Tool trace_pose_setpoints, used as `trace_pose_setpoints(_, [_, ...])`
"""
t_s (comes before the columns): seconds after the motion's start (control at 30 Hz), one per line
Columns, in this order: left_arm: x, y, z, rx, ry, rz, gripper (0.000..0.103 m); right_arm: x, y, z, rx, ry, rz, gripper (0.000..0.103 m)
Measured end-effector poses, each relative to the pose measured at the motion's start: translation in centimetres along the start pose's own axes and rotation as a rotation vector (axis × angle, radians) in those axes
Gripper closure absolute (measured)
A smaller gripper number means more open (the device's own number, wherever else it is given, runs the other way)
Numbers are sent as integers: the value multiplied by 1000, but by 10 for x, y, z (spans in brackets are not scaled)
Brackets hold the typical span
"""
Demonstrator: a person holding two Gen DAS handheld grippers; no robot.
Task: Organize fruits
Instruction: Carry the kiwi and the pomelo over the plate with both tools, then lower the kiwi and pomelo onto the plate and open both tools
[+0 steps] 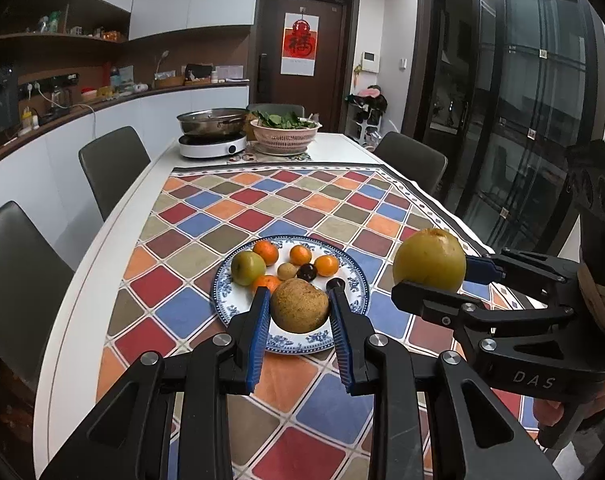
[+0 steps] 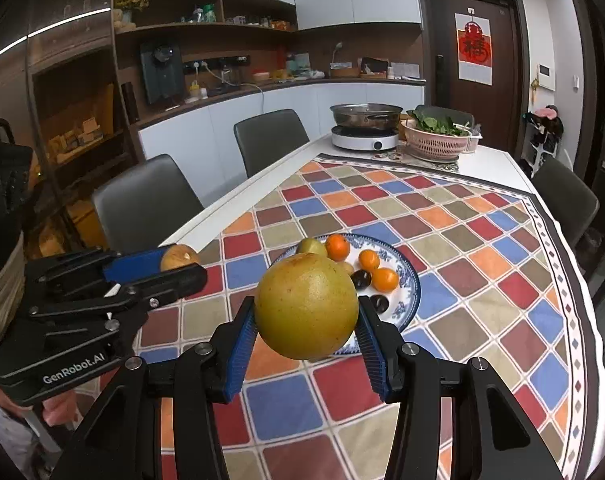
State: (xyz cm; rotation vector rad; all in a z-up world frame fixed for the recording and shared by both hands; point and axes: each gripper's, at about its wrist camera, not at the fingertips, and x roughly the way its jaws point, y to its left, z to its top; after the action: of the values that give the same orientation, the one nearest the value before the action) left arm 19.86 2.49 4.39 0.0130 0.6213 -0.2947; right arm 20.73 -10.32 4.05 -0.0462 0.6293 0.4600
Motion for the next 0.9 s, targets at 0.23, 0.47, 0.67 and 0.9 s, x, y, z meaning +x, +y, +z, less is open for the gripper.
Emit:
trace_pose_setpoints(0.23, [27,3,5,-7,31,-9,73,19,-15,6,2,12,1,54])
trace_pose_setpoints(0.47, [59,11,8,-16,63,-28,73,45,-27,8,9,45,-2,54])
trace_pose_setpoints(0.67, [85,19,7,-23,94,-28,73,70,-38,8,26,81,-5,54])
trace_pose_setpoints(0.9, [111,33,3,-37,134,-16,73,102,-43,6,27,125,0,54])
